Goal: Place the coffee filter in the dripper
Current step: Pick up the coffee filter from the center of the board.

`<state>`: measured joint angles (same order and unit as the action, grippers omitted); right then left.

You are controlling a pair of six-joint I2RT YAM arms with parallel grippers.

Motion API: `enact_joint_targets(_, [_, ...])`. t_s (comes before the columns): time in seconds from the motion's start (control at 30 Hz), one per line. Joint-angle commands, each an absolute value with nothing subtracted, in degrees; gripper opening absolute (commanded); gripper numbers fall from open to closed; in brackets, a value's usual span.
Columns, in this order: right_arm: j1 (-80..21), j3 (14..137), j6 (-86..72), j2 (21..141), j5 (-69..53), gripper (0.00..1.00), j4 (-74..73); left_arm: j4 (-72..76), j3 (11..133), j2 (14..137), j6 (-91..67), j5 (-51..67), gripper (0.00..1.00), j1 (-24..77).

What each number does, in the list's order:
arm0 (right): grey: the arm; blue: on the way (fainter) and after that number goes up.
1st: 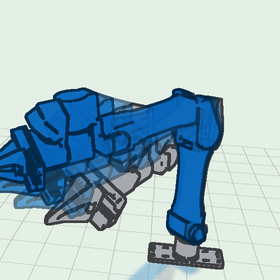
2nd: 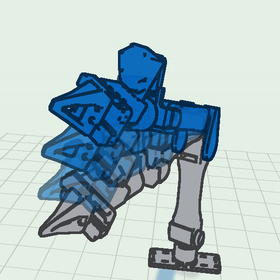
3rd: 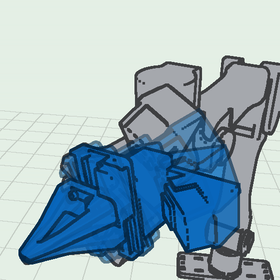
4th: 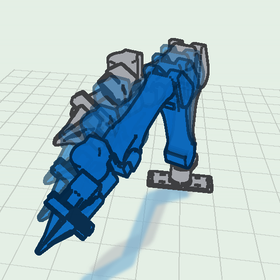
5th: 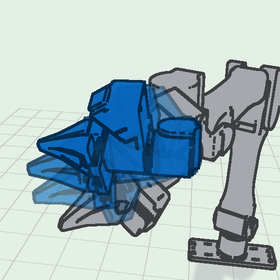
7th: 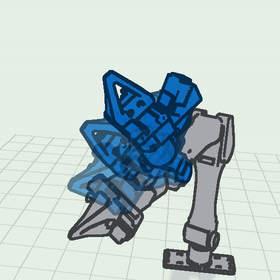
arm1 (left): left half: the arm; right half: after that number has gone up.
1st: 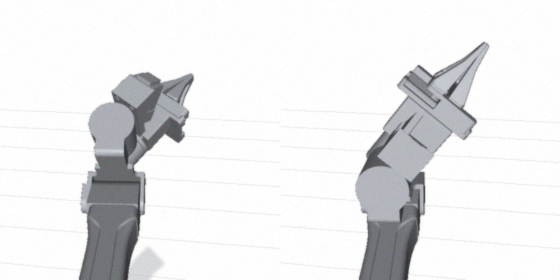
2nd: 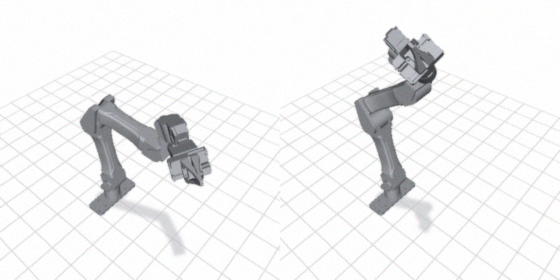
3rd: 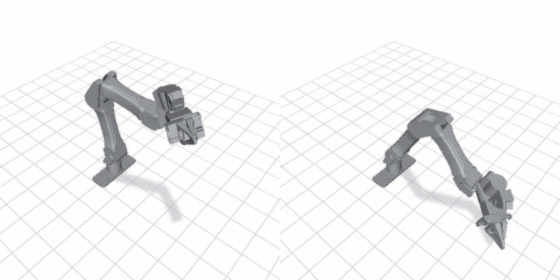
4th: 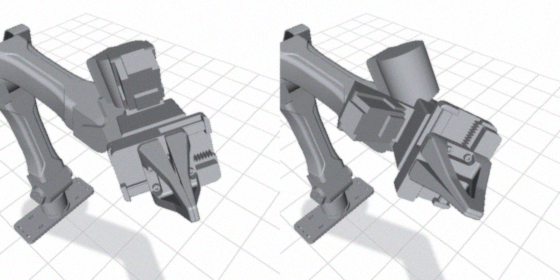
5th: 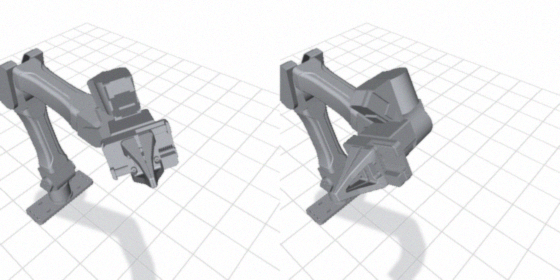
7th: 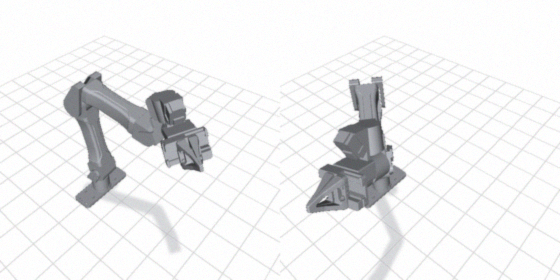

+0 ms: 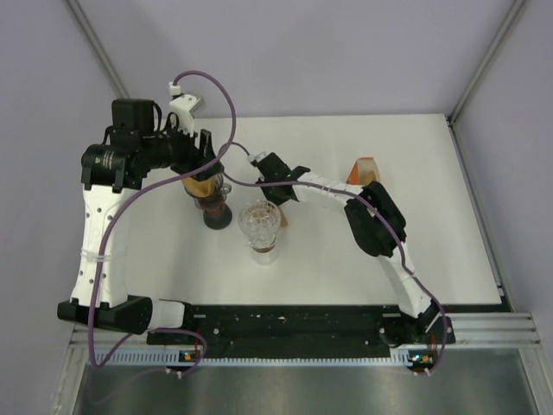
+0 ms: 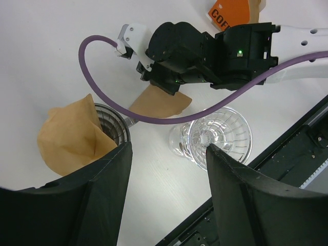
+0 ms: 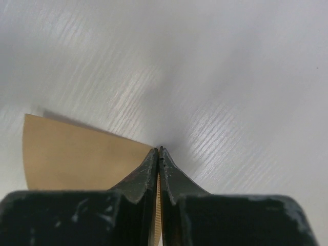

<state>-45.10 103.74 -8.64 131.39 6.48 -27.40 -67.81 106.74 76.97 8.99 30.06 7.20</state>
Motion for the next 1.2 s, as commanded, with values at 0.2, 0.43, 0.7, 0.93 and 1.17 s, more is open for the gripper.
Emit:
enact_joint_targets(0.2, [-37.1,91.2,-8.8,127.0,11.3,0.0,-32.1,-67.9,109.1,75.1,10.3,29.3,0.65,6.9])
enact_joint_targets(0.43, [-33.0,83.1,-7.2,115.9,-1.3,0.0,-23.9,-67.4,109.2,75.3,10.0,29.5,0.66,6.9])
enact_joint_targets(0.7, [-31.5,80.2,-11.4,103.2,-7.4,0.0,-17.3,-67.3,109.3,75.3,10.0,29.2,0.66,7.0])
enact_joint_targets(0.93, [-30.6,78.9,-15.0,92.5,-4.7,0.0,-12.6,-67.3,110.4,75.9,9.4,32.2,0.66,6.9])
enact_joint_targets(1.17, [-30.8,76.8,-21.3,81.2,-0.8,0.0,-1.1,-65.5,114.5,77.6,5.3,40.2,0.73,6.9])
